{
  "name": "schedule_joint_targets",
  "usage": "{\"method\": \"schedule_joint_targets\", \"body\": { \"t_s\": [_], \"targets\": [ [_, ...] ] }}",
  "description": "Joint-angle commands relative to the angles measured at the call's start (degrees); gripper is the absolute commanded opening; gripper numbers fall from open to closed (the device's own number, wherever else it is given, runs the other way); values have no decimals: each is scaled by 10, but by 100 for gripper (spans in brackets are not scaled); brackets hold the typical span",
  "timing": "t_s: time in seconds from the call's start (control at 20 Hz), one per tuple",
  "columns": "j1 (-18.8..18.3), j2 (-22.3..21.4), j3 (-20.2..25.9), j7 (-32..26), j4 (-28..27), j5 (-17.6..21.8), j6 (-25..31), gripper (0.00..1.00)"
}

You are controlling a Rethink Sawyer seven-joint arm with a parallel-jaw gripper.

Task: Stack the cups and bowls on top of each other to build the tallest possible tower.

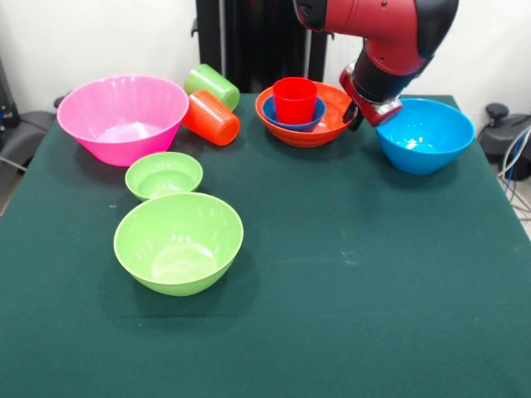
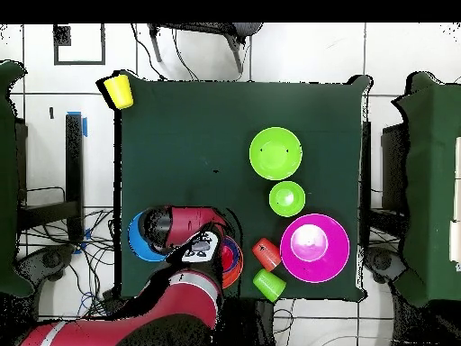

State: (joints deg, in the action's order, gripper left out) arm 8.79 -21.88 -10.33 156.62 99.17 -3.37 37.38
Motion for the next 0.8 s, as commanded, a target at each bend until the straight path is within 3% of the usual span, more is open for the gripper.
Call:
{"method": "schedule_joint_targets", "body": {
  "t_s": [0.05, 0.4, 0.6, 0.8],
  "targets": [
    [14, 22, 42, 13, -34, 13, -3, 0],
    [39, 36, 17, 22, -52, 24, 8, 0],
    [39, 43, 19, 24, -54, 11, 28, 0],
    [47, 56, 10, 34, -66, 9, 13, 0]
  ]
}}
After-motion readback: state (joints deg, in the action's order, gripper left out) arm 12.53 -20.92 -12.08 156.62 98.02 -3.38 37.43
